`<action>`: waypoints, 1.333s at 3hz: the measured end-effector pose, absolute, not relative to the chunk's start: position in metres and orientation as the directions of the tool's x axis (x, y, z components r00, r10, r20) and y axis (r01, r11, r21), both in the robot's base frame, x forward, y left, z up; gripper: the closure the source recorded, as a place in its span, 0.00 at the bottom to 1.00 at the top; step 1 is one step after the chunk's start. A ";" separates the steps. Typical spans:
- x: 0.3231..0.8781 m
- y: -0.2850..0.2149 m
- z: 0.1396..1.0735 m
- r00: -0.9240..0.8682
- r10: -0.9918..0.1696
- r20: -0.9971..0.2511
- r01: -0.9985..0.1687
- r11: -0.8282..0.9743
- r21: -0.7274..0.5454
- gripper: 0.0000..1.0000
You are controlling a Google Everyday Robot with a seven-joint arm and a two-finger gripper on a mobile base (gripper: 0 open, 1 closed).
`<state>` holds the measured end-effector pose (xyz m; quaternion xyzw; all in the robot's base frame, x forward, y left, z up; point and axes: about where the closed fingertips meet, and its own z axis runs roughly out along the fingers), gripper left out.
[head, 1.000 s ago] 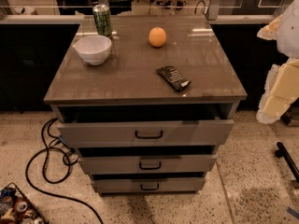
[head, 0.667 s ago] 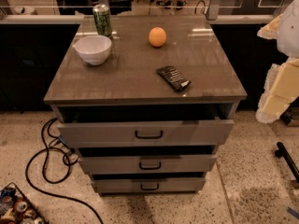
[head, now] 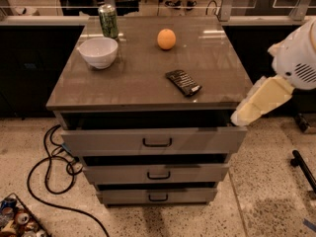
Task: Place rxbar chocolate into white bowl
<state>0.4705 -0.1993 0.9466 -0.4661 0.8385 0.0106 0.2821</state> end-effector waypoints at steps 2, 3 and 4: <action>0.505 -0.173 0.921 -0.424 -0.574 -0.701 -0.669 0.720 -0.184 0.00; 0.540 -0.158 0.925 -0.370 -0.486 -0.792 -0.639 0.752 -0.163 0.00; 0.536 -0.158 0.927 -0.370 -0.496 -0.785 -0.641 0.748 -0.171 0.00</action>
Offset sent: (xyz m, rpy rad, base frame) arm 0.0888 0.0329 -0.0145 0.4117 -0.3620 -0.2605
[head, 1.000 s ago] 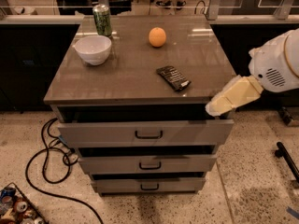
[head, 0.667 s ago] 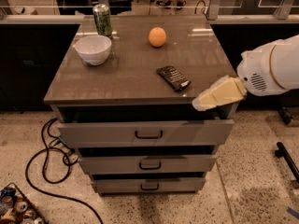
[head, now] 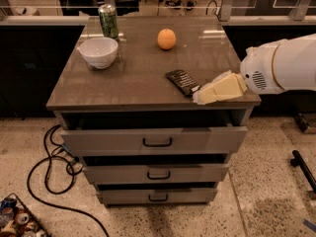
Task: Place rxbar chocolate into white bowl
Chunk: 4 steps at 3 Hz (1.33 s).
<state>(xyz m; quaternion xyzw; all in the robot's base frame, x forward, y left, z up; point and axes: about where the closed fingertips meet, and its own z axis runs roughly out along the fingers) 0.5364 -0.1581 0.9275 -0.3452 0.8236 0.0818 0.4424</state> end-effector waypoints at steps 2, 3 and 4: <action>0.574 -0.144 0.898 -0.320 -0.403 -0.857 -0.644 0.756 -0.116 0.00; 0.620 -0.133 0.870 -0.261 -0.306 -0.915 -0.645 0.761 -0.071 0.00; 0.657 -0.126 0.853 -0.235 -0.265 -0.935 -0.656 0.753 -0.048 0.00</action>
Offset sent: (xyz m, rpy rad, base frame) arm 0.1018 0.0229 -0.0723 0.2938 -0.1417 0.0046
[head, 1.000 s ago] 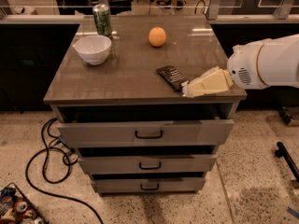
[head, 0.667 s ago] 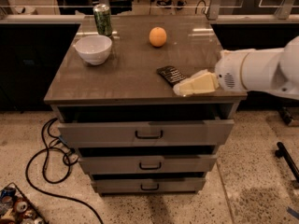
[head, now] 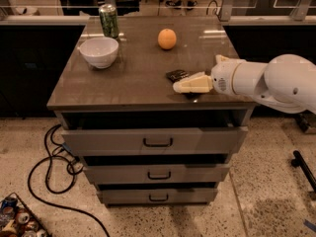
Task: Place rxbar chocolate into white bowl
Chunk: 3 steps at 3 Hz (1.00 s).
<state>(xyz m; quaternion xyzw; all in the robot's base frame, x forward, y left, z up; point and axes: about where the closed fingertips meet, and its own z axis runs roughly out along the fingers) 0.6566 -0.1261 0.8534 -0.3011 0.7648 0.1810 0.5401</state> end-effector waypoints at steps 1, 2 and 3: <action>0.682 -0.121 0.840 -0.237 -0.257 -0.937 -0.666 0.745 -0.035 0.00; 0.692 -0.107 0.826 -0.261 -0.262 -0.929 -0.681 0.733 -0.016 0.00; 0.686 -0.102 0.822 -0.294 -0.260 -0.920 -0.655 0.755 -0.004 0.00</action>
Offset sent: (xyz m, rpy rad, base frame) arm 0.0465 0.0335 -0.0449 0.0101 0.0758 0.0474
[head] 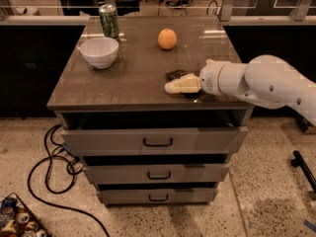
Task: Place rxbar chocolate into white bowl
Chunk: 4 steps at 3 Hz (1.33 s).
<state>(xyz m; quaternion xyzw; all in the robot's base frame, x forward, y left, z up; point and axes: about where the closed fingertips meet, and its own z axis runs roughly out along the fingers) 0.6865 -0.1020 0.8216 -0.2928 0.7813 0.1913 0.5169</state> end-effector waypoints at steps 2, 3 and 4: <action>0.653 -0.091 0.802 -0.374 -0.270 -0.887 -0.613 0.790 0.018 0.49; 0.653 -0.091 0.809 -0.374 -0.270 -0.887 -0.613 0.790 0.018 0.73; 0.653 -0.091 0.814 -0.374 -0.270 -0.887 -0.613 0.790 0.018 1.00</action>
Offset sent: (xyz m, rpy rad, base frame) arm -0.0242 0.0076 -0.0166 -0.0262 0.0511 -0.0463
